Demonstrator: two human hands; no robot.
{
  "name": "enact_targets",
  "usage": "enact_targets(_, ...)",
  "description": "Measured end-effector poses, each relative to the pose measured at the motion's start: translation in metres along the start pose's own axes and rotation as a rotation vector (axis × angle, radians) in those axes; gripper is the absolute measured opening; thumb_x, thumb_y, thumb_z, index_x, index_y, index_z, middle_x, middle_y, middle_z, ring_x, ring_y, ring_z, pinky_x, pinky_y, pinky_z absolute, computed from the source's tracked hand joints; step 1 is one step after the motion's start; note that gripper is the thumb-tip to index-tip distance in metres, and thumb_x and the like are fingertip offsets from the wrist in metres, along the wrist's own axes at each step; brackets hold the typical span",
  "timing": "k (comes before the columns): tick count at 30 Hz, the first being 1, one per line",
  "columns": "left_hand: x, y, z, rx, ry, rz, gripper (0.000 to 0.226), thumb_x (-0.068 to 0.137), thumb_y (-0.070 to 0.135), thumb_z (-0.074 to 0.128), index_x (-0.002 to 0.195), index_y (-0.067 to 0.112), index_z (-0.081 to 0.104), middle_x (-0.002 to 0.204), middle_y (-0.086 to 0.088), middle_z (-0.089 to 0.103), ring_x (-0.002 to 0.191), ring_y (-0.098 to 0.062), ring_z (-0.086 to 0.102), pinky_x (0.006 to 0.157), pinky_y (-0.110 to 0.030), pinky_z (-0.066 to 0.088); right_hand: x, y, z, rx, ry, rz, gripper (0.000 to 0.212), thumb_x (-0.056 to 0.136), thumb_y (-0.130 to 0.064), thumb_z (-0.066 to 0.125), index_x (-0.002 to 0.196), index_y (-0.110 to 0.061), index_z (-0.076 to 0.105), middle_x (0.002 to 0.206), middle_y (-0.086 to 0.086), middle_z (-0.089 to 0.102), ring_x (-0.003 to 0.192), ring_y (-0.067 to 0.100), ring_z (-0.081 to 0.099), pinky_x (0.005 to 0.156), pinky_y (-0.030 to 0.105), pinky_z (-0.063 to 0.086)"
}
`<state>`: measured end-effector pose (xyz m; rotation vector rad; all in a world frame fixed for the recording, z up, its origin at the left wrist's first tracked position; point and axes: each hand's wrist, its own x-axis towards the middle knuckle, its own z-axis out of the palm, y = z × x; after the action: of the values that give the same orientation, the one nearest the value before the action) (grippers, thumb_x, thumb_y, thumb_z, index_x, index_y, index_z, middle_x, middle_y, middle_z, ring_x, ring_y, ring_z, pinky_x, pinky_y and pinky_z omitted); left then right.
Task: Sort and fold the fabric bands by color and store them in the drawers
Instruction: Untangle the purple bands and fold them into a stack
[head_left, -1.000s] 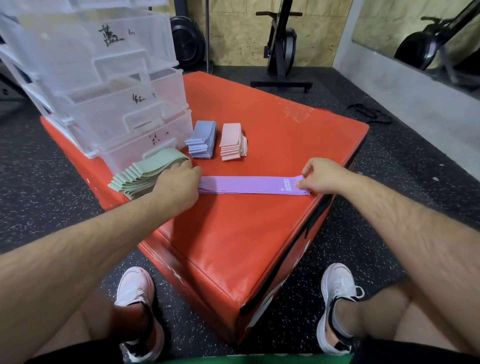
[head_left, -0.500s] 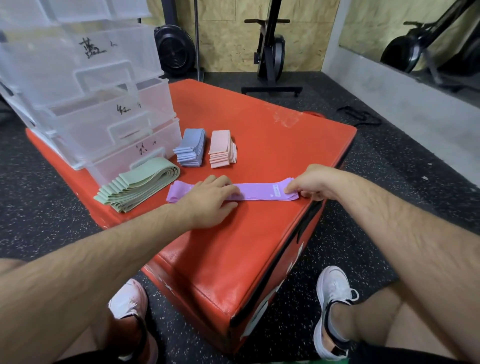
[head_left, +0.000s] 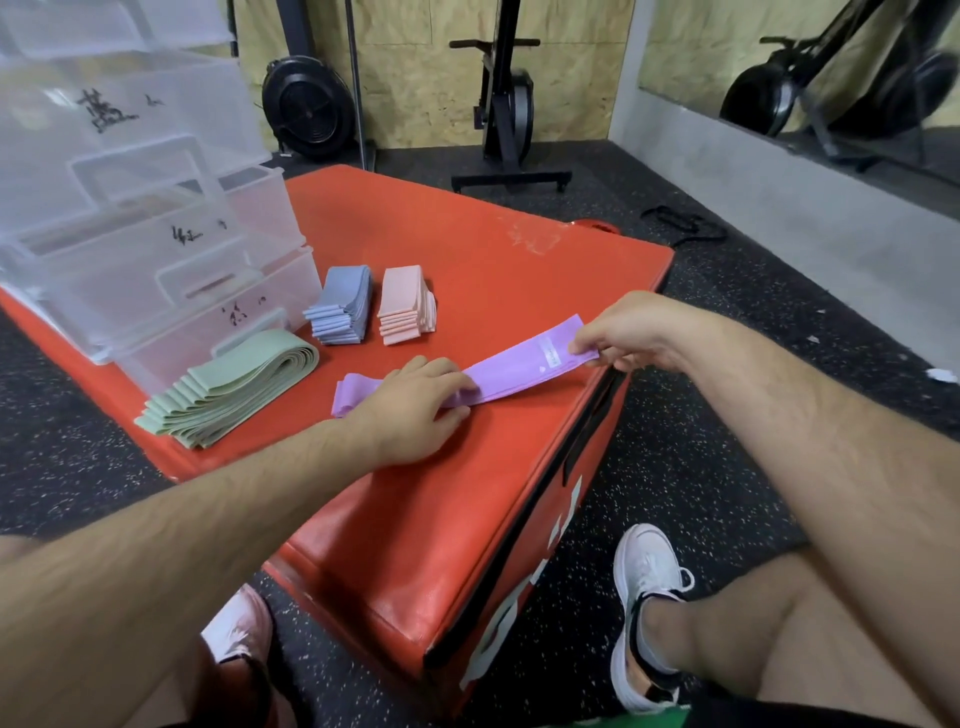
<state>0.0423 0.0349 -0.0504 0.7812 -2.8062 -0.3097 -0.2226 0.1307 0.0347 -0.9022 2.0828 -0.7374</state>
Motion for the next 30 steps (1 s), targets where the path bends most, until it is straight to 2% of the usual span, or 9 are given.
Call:
enact_targets(3,0.014,0.016,0.008,-0.003,-0.04,0.036,0.041,0.089,0.045,0.046,0.125,0.029,0.059,0.126,0.012,0.056,0.109,-0.018,0.049,0.092,-0.045,0.046,-0.005,0.007,-0.024,0.031,0.061,-0.015,0.026,0.077,-0.009,0.078,0.099,0.002,0.073,0.087,0.014,0.075,0.068,0.015,0.063,0.05,0.022,0.041)
enact_targets(6,0.023,0.025,0.011,0.037,-0.039,0.038,0.039,0.093,0.044,0.05,0.127,0.027,0.058,0.131,0.012,0.054,0.113,-0.02,0.048,0.09,-0.039,0.044,-0.01,0.008,-0.032,0.051,0.058,-0.036,0.026,0.077,-0.009,0.08,0.101,0.001,0.073,0.093,0.017,0.076,0.067,0.014,0.066,0.054,0.022,0.043)
enact_targets(10,0.019,0.016,0.009,0.007,-0.057,0.055,0.05,0.086,0.054,0.039,0.123,0.029,0.062,0.128,0.012,0.057,0.111,-0.02,0.053,0.091,-0.045,0.047,-0.017,-0.014,-0.013,0.047,0.003,-0.097,0.022,0.078,-0.009,0.081,0.097,-0.001,0.074,0.094,0.015,0.077,0.066,0.011,0.071,0.056,0.022,0.045)
enact_targets(14,0.002,0.004,-0.009,0.034,0.049,0.006,0.036,0.086,0.041,0.04,0.107,0.029,0.067,0.109,0.009,0.062,0.098,-0.022,0.06,0.08,-0.041,0.051,-0.015,-0.045,0.025,-0.064,-0.059,-0.138,0.026,0.074,-0.015,0.085,0.093,0.0,0.077,0.087,0.014,0.077,0.068,0.014,0.071,0.055,0.023,0.046)
enact_targets(18,-0.023,-0.025,-0.023,0.101,0.148,-0.113,0.041,0.08,0.041,0.036,0.095,0.022,0.069,0.097,0.0,0.061,0.087,-0.029,0.056,0.073,-0.043,0.051,-0.013,-0.073,0.07,-0.194,-0.092,-0.175,0.021,0.075,-0.018,0.086,0.081,-0.003,0.072,0.073,0.009,0.069,0.062,0.015,0.069,0.052,0.019,0.051)
enact_targets(21,-0.041,-0.046,-0.022,0.042,0.125,-0.174,0.035,0.082,0.04,0.042,0.094,0.021,0.069,0.093,0.0,0.06,0.084,-0.026,0.058,0.078,-0.041,0.051,-0.008,-0.089,0.106,-0.296,-0.13,-0.192,0.022,0.076,-0.018,0.084,0.067,-0.009,0.066,0.074,0.009,0.069,0.065,0.016,0.065,0.068,0.027,0.059)
enact_targets(24,-0.051,-0.056,-0.025,-0.087,0.117,-0.183,0.016,0.085,0.023,0.062,0.098,0.015,0.068,0.094,-0.003,0.063,0.085,-0.022,0.06,0.08,-0.026,0.047,-0.003,-0.098,0.137,-0.43,-0.076,-0.234,0.025,0.075,-0.024,0.081,0.06,-0.016,0.064,0.065,0.001,0.067,0.05,0.011,0.056,0.05,0.02,0.046)
enact_targets(26,-0.054,-0.057,-0.028,-0.123,0.139,-0.181,0.019,0.086,0.019,0.066,0.104,0.012,0.065,0.097,-0.004,0.065,0.087,-0.022,0.061,0.079,-0.026,0.045,-0.004,-0.102,0.152,-0.522,-0.011,-0.294,0.026,0.074,-0.031,0.08,0.06,-0.018,0.062,0.065,-0.004,0.064,0.057,0.014,0.056,0.046,0.022,0.04)
enact_targets(30,-0.055,-0.057,-0.032,-0.21,0.141,-0.211,0.032,0.087,0.02,0.066,0.116,0.011,0.057,0.106,-0.003,0.066,0.094,-0.021,0.062,0.083,-0.029,0.047,0.0,-0.105,0.168,-0.491,-0.114,-0.356,0.025,0.081,-0.032,0.074,0.082,-0.008,0.078,0.079,0.007,0.077,0.081,0.023,0.074,0.074,0.035,0.058)
